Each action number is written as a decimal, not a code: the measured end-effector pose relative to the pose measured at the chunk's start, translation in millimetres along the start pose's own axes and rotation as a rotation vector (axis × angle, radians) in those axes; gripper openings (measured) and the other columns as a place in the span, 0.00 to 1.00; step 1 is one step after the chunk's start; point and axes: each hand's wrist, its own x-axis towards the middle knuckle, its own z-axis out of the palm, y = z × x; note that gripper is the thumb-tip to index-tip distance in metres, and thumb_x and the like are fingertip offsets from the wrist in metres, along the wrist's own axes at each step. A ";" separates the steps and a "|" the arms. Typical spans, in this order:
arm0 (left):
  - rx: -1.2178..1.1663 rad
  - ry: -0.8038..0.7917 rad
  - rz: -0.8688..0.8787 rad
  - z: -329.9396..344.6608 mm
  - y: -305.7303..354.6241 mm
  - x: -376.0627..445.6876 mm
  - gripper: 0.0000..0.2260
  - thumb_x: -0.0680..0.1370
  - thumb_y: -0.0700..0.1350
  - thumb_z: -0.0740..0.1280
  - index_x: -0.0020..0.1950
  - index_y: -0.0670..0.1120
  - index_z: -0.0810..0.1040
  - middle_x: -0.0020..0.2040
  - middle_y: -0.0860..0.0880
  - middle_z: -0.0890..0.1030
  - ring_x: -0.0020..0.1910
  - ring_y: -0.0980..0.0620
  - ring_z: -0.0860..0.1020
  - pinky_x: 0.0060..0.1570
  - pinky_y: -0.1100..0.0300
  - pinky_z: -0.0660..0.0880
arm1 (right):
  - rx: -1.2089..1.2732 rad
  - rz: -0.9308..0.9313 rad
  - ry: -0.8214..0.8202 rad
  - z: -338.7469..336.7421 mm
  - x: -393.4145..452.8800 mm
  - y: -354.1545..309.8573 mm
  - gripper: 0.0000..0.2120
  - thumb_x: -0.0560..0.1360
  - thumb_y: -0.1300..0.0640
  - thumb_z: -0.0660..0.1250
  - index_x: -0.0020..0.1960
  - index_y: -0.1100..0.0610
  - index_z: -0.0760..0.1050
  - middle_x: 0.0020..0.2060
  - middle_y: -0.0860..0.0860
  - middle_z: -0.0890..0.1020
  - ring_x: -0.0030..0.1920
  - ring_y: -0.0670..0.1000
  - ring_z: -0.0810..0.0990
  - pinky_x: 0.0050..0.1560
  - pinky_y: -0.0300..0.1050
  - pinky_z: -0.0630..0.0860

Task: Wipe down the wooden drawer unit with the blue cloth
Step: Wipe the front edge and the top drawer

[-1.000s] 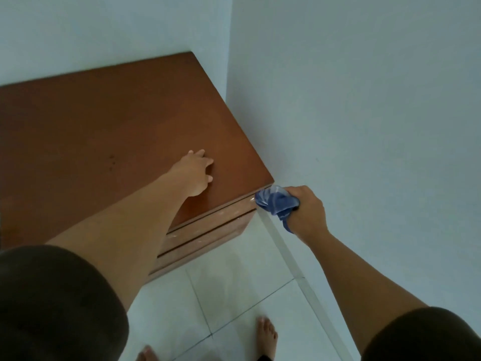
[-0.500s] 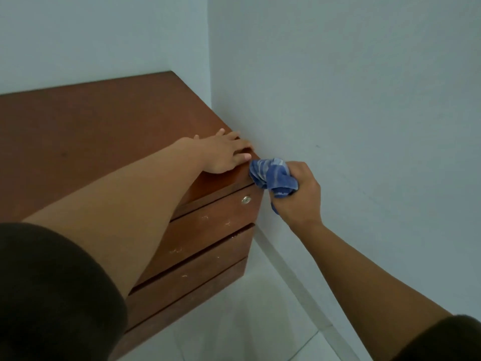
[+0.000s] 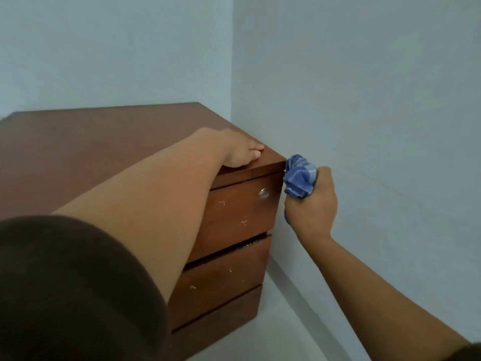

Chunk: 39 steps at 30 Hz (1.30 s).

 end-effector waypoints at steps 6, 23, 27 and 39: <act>-0.053 0.027 -0.085 -0.1 -19.3 -48.9 0.20 0.81 0.56 0.52 0.74 0.60 0.60 0.75 0.49 0.62 0.73 0.45 0.61 0.73 0.48 0.57 | -0.163 -0.061 0.085 15.8 -13.9 -20.7 0.26 0.68 0.56 0.71 0.66 0.54 0.72 0.55 0.58 0.74 0.50 0.61 0.77 0.48 0.52 0.76; -0.273 0.133 -0.373 13.8 -134.0 -204.0 0.15 0.79 0.49 0.62 0.66 0.57 0.73 0.70 0.50 0.71 0.68 0.46 0.68 0.67 0.53 0.63 | -0.097 -0.120 -0.015 63.0 -101.4 -111.3 0.20 0.71 0.59 0.72 0.62 0.55 0.77 0.47 0.57 0.77 0.42 0.57 0.77 0.40 0.44 0.72; -0.276 0.267 -0.455 24.9 -158.2 -246.5 0.13 0.78 0.49 0.64 0.63 0.54 0.78 0.67 0.50 0.75 0.66 0.48 0.70 0.64 0.59 0.64 | -0.114 -0.189 -0.074 78.0 -137.3 -144.8 0.19 0.71 0.58 0.71 0.62 0.54 0.77 0.45 0.55 0.76 0.39 0.56 0.76 0.40 0.48 0.75; -0.441 0.651 -0.723 58.7 -179.3 -329.7 0.10 0.78 0.46 0.65 0.55 0.47 0.82 0.59 0.48 0.81 0.60 0.50 0.76 0.59 0.62 0.67 | -0.257 -0.461 -0.341 108.4 -222.8 -243.4 0.19 0.72 0.56 0.70 0.62 0.52 0.74 0.52 0.54 0.75 0.49 0.56 0.75 0.45 0.46 0.66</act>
